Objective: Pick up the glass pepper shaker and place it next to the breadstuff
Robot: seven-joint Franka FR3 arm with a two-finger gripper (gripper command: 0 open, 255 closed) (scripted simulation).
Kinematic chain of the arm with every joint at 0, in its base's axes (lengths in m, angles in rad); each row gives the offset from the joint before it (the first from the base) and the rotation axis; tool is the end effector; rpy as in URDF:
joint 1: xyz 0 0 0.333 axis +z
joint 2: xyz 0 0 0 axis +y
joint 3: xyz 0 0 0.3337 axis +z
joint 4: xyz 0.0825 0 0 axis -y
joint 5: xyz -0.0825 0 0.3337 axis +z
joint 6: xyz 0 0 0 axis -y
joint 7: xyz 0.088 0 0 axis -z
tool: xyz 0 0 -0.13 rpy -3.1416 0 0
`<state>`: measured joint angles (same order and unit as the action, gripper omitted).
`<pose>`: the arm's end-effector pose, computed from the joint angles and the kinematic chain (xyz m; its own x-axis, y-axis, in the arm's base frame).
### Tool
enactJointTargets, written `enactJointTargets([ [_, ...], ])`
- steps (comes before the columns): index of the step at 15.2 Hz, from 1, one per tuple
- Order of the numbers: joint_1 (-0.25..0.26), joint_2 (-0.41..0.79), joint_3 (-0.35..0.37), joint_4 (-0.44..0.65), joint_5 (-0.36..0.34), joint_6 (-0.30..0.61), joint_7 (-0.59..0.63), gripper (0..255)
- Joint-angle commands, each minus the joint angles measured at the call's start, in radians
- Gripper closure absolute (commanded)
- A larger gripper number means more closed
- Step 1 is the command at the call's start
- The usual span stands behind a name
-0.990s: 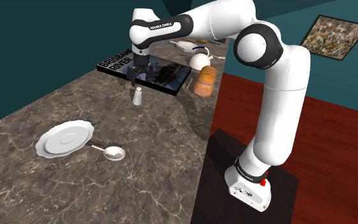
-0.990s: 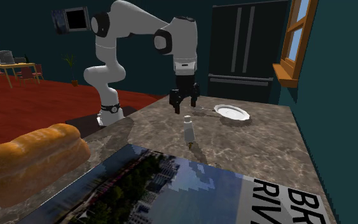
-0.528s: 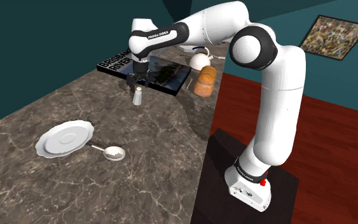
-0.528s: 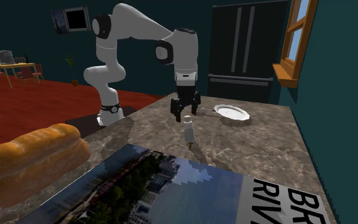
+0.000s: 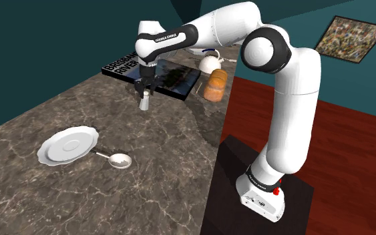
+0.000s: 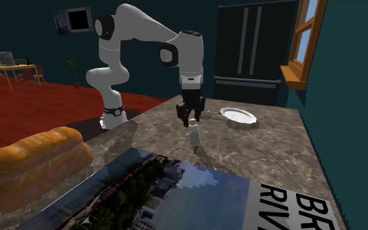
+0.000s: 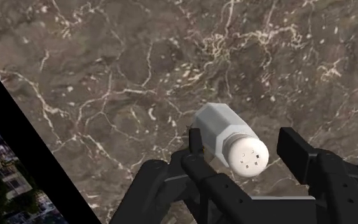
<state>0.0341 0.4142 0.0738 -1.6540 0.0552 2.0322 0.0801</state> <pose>0.6222 0.0662 0.3863 0.9991 -0.0018 -0.0424 -0.0049 -0.9972 -0.0750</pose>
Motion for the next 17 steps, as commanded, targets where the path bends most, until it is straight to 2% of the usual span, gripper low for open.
enactJointTargets([
  [1,0.0,0.0,0.0,0.0,0.0,0.0,0.0,255],
  [9,0.0,0.0,0.0,0.0,0.0,0.0,0.0,255],
  [17,-0.001,-0.033,0.001,0.06,0.0,-0.093,0.005,255],
])
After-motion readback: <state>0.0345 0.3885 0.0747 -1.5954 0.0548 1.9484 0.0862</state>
